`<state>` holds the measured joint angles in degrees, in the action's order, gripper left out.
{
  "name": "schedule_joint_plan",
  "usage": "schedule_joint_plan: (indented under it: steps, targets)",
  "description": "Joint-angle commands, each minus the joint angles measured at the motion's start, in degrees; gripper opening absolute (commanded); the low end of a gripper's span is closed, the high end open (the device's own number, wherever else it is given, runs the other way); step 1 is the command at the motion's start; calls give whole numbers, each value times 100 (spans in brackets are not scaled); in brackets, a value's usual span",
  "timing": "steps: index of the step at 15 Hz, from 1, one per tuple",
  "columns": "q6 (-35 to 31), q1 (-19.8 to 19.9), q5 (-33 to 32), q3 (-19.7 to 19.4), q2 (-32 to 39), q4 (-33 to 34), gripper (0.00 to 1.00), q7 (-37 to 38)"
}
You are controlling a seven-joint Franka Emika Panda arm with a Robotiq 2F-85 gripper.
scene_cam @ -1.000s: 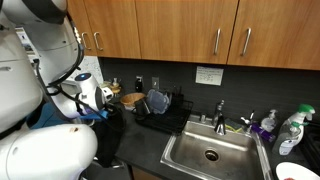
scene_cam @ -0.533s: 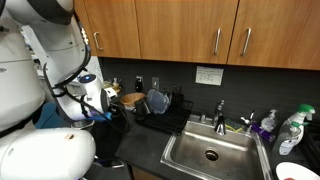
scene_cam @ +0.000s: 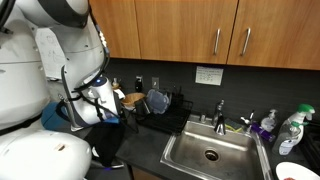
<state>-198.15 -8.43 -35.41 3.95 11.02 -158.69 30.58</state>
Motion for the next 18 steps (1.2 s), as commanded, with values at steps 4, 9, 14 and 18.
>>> schedule_joint_plan:
  steps: [4, 9, 14, 18]
  targets:
    - [7, 1177, -884, 828, -141, -61, 1, 829]
    - [9, 1458, -951, 1041, -137, -60, 29, 833]
    - [893, -2, -203, 896, 43, 601, 53, -155]
    - [1566, -1107, -133, 618, 889, 1763, 81, -749]
